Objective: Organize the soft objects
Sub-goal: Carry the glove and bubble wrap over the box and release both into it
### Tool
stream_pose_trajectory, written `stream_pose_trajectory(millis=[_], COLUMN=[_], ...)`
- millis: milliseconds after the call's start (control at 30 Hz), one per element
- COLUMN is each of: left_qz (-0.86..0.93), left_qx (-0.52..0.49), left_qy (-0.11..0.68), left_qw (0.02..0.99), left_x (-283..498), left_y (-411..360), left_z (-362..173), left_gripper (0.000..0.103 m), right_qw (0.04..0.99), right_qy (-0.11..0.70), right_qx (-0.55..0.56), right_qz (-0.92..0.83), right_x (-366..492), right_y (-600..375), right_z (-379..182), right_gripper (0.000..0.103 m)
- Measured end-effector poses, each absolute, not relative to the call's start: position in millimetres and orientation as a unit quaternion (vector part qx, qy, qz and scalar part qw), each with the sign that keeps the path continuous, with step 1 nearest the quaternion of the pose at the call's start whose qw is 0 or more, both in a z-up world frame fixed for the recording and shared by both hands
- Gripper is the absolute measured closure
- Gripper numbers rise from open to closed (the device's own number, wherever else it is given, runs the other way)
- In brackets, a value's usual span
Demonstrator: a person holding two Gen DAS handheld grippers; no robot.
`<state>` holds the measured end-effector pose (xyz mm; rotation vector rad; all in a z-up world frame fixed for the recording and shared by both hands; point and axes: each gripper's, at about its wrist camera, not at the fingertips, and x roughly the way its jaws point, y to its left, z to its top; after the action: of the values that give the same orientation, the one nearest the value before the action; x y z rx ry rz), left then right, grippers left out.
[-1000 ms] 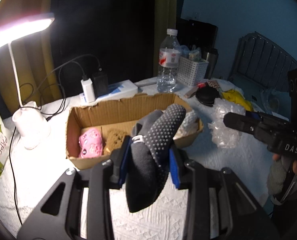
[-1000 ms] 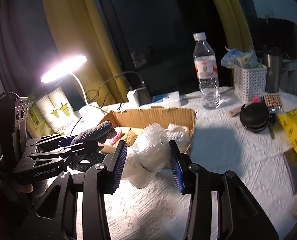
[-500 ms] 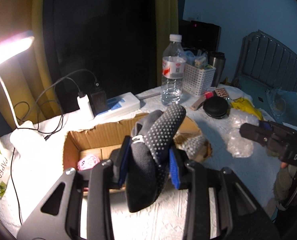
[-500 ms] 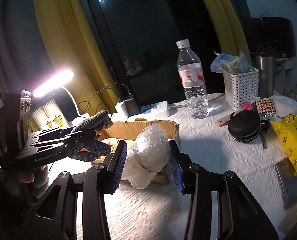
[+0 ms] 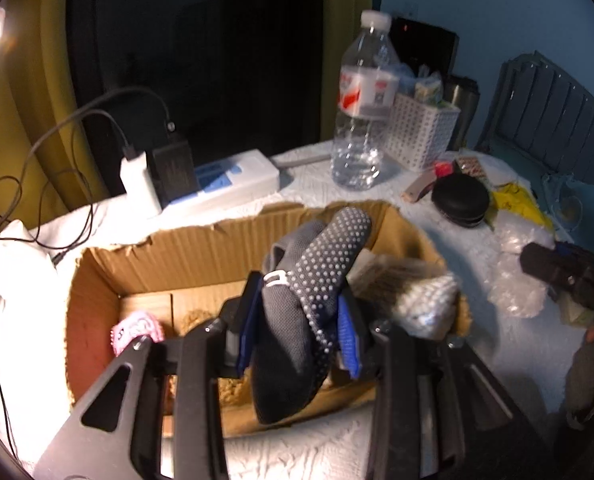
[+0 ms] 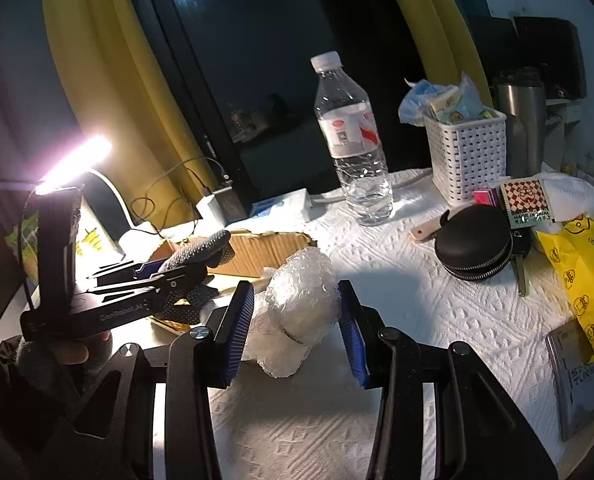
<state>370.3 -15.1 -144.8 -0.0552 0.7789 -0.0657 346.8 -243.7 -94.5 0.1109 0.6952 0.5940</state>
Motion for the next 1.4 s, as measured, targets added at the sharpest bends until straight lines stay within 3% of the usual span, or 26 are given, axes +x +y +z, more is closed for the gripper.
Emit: stream_pose_trajectory(millis=[100,333,533,667,1400], left_qz=[-0.037,-0.036,-0.031,-0.024,0.008], left_qx=[-0.024,-0.027,-0.040,-0.043,-0.081], left_qy=[0.394,0.379,0.354,0.346,0.295], left_qw=[0.918,0.924,0.934,0.937,0.952], left_x=[374.8,363.4,342.3,325.0,271.8], left_y=[-13.4,-5.2,14.9,32.8,129.7], left_z=[-151.5,-144.8,-131.0,-124.4,-117.6], left_gripper=[0.065,0.037,0.036,0.021,0.020], right_qw=[0.896,0.897,0.900,0.901,0.882], right_qy=[0.339,0.342,0.335,0.333,0.337], right_qx=[0.053,0.042,0.022,0.009,-0.075], right_qz=[0.282,0.277,0.277,0.279,0.322], right_x=[349.6,349.4,337.8,329.4,326.4], right_y=[-244.0,-232.3,-212.7,-195.0,-64.3], right_z=[-97.8,-96.2,-82.6,-75.3,-66.7], right_gripper=[0.058,0.058,0.058,0.058,0.058])
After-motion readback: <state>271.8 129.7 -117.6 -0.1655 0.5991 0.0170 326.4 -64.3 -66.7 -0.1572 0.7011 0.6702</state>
